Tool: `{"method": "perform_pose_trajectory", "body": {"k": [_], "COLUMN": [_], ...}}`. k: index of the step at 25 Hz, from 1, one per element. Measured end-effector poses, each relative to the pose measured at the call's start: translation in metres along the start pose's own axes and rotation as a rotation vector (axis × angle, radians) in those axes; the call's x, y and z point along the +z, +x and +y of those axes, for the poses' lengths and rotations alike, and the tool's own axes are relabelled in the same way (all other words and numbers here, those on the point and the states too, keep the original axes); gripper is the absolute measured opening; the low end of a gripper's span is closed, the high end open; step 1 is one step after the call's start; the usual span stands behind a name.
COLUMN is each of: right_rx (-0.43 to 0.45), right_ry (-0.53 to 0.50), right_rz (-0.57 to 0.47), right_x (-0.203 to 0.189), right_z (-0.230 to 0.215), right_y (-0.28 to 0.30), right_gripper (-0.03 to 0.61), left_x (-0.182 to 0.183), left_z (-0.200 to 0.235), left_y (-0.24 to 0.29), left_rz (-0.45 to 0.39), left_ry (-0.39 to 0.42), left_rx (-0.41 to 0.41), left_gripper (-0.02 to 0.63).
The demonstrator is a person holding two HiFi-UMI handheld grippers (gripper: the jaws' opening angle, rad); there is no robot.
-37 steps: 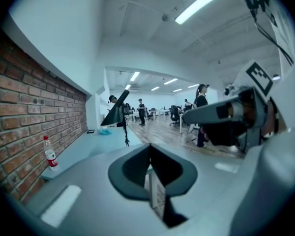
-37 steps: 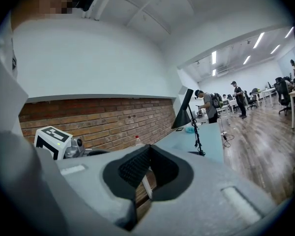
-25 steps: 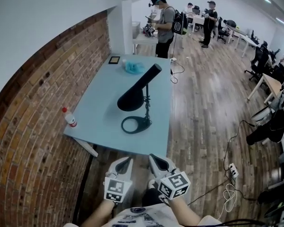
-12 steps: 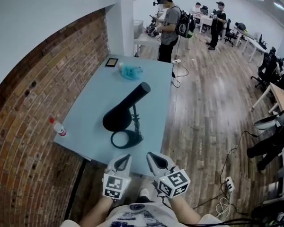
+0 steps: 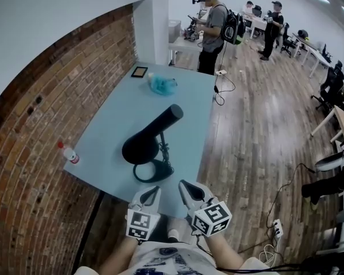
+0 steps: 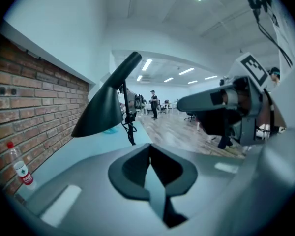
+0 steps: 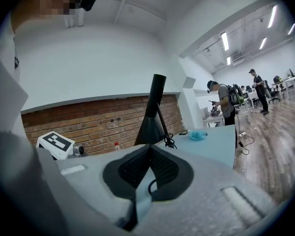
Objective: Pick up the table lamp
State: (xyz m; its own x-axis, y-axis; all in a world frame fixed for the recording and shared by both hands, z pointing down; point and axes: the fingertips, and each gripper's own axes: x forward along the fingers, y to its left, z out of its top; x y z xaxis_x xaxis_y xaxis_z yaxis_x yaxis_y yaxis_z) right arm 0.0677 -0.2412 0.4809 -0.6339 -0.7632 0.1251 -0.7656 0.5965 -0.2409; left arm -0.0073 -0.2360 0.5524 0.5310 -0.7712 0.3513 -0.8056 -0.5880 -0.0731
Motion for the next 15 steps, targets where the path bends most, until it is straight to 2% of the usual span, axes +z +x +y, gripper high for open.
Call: {"method": "perform_pose_trajectory", "body": {"k": [13,15], "right_rx": [0.051,0.065], "right_ry": [-0.050,-0.057], "right_rz": [-0.009,-0.013], "right_x": [0.016,0.020], "right_z": [-0.025,-0.028], "right_y": [0.042,0.051], "right_gripper": [-0.002,-0.002], "left_x": [-0.016,-0.018], "left_z": [0.016,0.020], "left_y": [0.057,0.065], "left_rz": [0.025,0.032], "left_ry": [-0.056,-0.064], "left_rx": [-0.037,-0.039], "left_gripper": [-0.004,0.014]}}
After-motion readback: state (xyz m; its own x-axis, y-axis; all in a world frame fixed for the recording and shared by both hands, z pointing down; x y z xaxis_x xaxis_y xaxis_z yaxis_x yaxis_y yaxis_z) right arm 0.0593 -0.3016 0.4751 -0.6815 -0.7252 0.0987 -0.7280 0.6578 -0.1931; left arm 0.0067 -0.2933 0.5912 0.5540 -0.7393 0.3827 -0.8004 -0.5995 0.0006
